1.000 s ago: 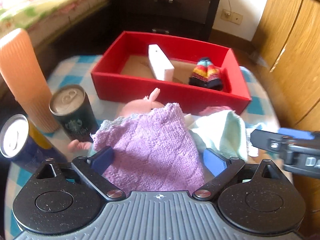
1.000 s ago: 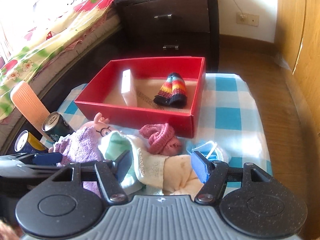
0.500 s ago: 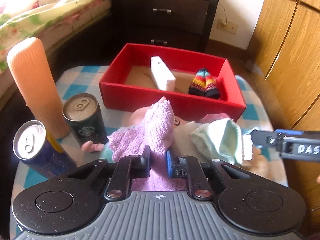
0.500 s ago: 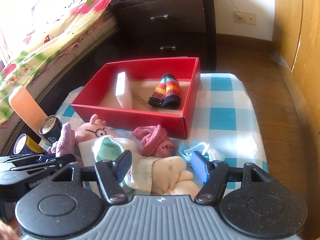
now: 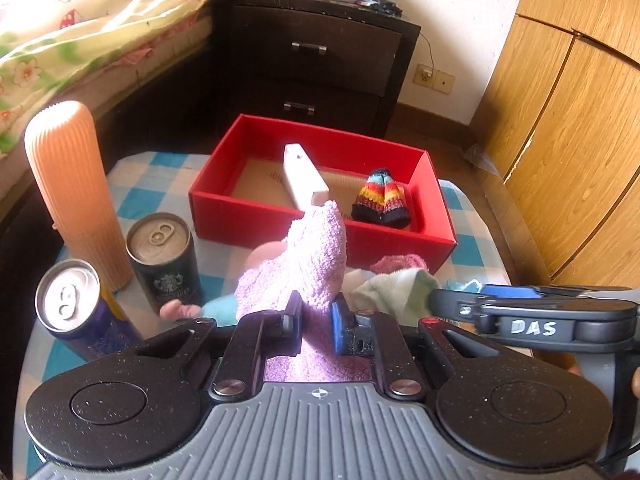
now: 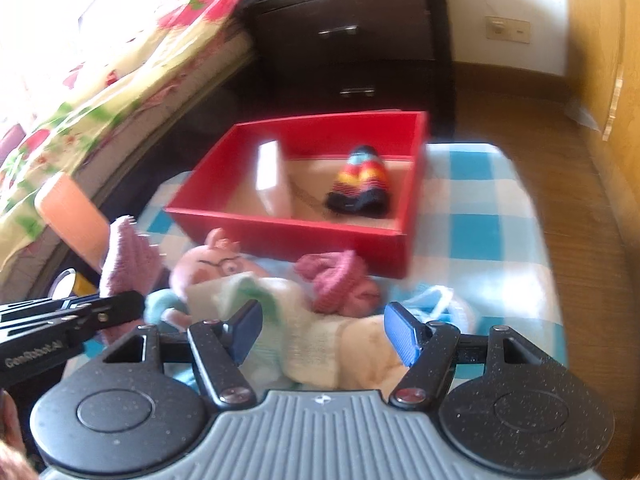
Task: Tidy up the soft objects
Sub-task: 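Lift and carry the lilac towel and mint-green cloth over the red box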
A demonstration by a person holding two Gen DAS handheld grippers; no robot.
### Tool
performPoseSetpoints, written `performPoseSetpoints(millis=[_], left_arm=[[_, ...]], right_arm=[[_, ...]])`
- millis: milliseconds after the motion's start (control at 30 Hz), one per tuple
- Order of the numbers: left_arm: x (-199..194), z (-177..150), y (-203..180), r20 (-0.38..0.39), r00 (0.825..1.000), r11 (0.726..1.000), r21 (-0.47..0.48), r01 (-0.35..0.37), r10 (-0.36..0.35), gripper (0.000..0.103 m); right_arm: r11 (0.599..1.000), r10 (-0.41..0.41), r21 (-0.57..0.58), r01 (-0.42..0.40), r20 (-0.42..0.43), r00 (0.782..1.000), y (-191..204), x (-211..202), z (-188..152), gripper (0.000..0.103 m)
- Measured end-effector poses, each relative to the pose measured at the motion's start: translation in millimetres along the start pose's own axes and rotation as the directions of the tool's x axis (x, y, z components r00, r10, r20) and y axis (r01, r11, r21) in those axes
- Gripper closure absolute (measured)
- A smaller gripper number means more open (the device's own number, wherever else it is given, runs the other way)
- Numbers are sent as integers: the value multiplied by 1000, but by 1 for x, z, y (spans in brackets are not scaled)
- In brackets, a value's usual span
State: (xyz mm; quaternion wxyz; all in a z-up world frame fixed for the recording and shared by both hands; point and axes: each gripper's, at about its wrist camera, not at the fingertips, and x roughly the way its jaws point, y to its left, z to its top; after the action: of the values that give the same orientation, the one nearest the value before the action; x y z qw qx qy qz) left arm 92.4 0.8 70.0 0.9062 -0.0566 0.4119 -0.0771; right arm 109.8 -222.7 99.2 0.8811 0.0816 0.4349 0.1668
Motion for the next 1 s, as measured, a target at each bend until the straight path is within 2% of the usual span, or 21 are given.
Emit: performPoseSetpoints(millis=[200,267,333,400,500,633,733,1000], left_arm=[[2,-5,5,-22,1000,1000,-6,12,-12,91],[1,-5,6,-20,1000,1000,-9,12,-12,90],[1,-5,7,-21,1000,1000,-9,16,-16,90],[2,-5,6,-23,1000,1000,-7,21,-21,90],[2,-4,2,-23,999,1000,2,30,-30,89],[2,-4,-1,-24,999,999,2,33,-33,87],[2,-4,0,-24,999,999,-3,40,-40,86],[-8,-1,-2,3,999,999,0,53,-53,85]], right_arm=[[999,27,-23,-28,-43,999,20,29,-1,56],[999,38,-8,-39,-60,997,22,40,0,59],[999,45,15,-44,-93,995,21,48,0,83],[996,81,56,-75,-118,990,15,51,-1,92],[991,108,92,-99,-105,989,8,43,0,103],[984,131,136,-118,-94,987,-3,39,3,103],[963,200,203,-177,-98,975,-10,38,3,103],[943,269,195,-271,37,962,-9,-12,17,103]])
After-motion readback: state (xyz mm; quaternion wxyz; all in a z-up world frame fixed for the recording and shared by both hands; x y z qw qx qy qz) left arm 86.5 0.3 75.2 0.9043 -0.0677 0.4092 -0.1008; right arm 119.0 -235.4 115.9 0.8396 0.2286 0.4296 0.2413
